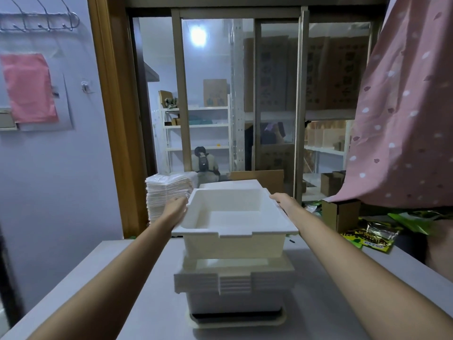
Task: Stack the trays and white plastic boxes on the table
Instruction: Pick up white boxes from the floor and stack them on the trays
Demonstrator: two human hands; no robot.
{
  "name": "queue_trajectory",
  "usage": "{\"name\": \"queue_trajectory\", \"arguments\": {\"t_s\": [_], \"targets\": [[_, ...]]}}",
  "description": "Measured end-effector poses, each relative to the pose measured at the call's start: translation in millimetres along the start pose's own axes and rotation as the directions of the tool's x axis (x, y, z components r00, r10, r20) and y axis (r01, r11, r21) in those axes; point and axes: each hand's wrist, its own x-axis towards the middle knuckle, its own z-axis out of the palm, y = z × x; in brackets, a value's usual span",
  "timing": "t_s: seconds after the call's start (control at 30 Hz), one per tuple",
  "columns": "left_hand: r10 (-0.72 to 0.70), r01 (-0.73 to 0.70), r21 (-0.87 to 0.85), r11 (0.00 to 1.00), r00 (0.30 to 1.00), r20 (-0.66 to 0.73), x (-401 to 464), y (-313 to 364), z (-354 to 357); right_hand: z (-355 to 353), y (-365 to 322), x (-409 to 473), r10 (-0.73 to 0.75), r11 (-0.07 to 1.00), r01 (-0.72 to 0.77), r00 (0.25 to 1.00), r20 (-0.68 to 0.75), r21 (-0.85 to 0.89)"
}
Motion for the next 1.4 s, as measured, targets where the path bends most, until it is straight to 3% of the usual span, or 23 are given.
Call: {"name": "queue_trajectory", "arguments": {"t_s": [0.17, 0.4, 0.57, 0.8, 1.4], "targets": [[0.016, -0.016, 0.012, 1.000, 1.000, 0.019, 2.7, -1.7, 4.6, -3.5, 1.8, -4.4, 0.017, 1.000, -0.017, 1.000, -0.001, 0.000], [-0.087, 0.078, 0.113, 0.991, 0.993, 0.075, 16.0, -3.2, -6.3, 2.7, -3.4, -1.4, 0.025, 0.998, -0.025, 1.000, 0.008, -0.063], [-0.233, 0.233, 0.011, 0.972, 0.966, 0.113, 17.1, -11.5, -4.1, 2.3, -6.2, -12.4, 0.073, 0.992, -0.066, 0.996, 0.055, -0.107], [-0.327, 0.333, -0.021, 0.943, 0.935, 0.138, 15.9, -27.4, 4.3, 1.0, 2.9, -2.9, 0.128, 0.984, -0.118, 0.989, 0.069, -0.131], [-0.259, 0.238, 0.187, 0.953, 0.961, 0.098, 32.9, -58.1, 11.7, 7.3, 31.8, 24.3, 0.157, 0.980, -0.154, 0.988, 0.013, -0.124]]}}
